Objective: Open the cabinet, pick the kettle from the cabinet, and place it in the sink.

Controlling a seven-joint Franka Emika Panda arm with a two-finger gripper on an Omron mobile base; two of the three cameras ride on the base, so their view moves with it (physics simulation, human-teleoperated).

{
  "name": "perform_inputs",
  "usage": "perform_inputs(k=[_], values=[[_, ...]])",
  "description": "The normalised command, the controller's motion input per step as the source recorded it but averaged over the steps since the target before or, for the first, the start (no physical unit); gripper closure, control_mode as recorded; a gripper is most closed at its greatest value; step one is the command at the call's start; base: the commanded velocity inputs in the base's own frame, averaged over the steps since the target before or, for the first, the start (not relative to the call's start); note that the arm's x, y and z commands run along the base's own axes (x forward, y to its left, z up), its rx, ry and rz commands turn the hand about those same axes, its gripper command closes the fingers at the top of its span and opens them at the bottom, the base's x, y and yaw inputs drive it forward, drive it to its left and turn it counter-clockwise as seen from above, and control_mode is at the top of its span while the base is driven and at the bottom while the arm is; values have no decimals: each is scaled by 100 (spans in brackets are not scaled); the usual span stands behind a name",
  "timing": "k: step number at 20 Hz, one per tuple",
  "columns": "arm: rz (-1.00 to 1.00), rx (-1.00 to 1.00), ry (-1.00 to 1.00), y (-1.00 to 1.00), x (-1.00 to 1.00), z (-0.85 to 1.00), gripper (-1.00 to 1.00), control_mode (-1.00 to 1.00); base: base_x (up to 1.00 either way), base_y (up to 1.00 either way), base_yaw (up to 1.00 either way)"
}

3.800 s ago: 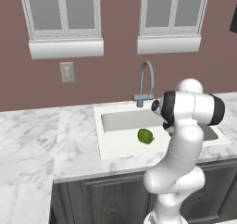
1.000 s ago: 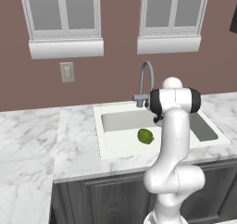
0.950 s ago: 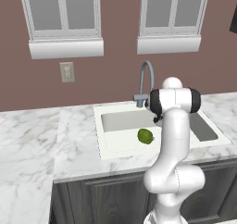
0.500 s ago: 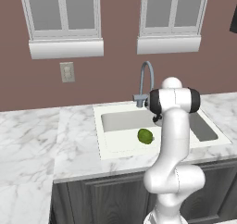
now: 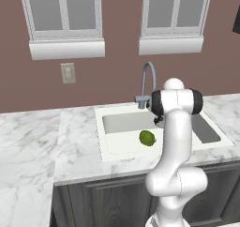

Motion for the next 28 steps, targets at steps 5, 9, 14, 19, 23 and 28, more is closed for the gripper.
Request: perform_inputs(k=[5,9,14,19,23,28], values=[[-6,-1,0,13,-15,-24,-100,-100,0,0,0],[-4,0,0,22,-3,-25,-100,-100,0,0,0],[-1,0,0,16,0,-17,-100,-100,0,0,0],[0,0,0,25,0,-9,-100,-100,0,0,0],[0,0,0,24,1,-14,-100,-100,0,0,0],[0,0,0,24,4,-16,-100,-100,0,0,0]])
